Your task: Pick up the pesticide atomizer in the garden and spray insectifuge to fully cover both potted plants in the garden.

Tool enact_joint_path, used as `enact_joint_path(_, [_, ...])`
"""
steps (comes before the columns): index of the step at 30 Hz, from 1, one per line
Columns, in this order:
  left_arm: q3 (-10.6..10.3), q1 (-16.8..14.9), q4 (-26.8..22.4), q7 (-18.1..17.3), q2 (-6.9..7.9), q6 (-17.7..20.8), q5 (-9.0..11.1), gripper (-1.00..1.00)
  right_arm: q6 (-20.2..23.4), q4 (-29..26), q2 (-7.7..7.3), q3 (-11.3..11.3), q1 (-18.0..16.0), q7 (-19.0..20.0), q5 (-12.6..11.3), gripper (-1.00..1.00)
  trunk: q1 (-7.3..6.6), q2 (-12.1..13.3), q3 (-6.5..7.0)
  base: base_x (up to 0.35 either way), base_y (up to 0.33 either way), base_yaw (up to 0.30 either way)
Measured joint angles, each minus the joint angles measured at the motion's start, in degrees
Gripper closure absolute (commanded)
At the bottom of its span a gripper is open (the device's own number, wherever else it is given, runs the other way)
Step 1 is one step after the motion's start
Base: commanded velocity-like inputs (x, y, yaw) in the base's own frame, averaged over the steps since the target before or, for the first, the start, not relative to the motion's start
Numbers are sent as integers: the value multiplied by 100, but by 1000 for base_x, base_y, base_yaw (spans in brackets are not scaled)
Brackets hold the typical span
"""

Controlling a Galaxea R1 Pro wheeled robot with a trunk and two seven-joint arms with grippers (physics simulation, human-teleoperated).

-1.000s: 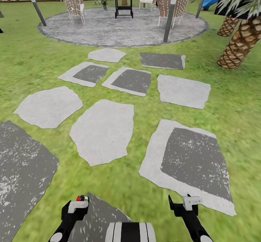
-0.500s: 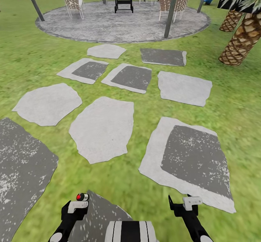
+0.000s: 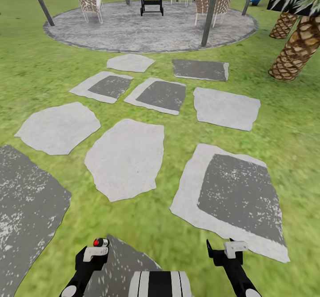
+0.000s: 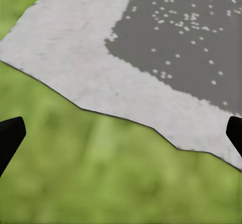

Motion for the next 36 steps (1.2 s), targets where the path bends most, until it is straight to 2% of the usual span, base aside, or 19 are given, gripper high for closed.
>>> enact_joint_path(36, [-2, -4, -8, 0, 19, -20, 22, -100, 0, -9, 0, 0, 1, 0, 7, -100, 0, 0, 0, 15, 0, 0])
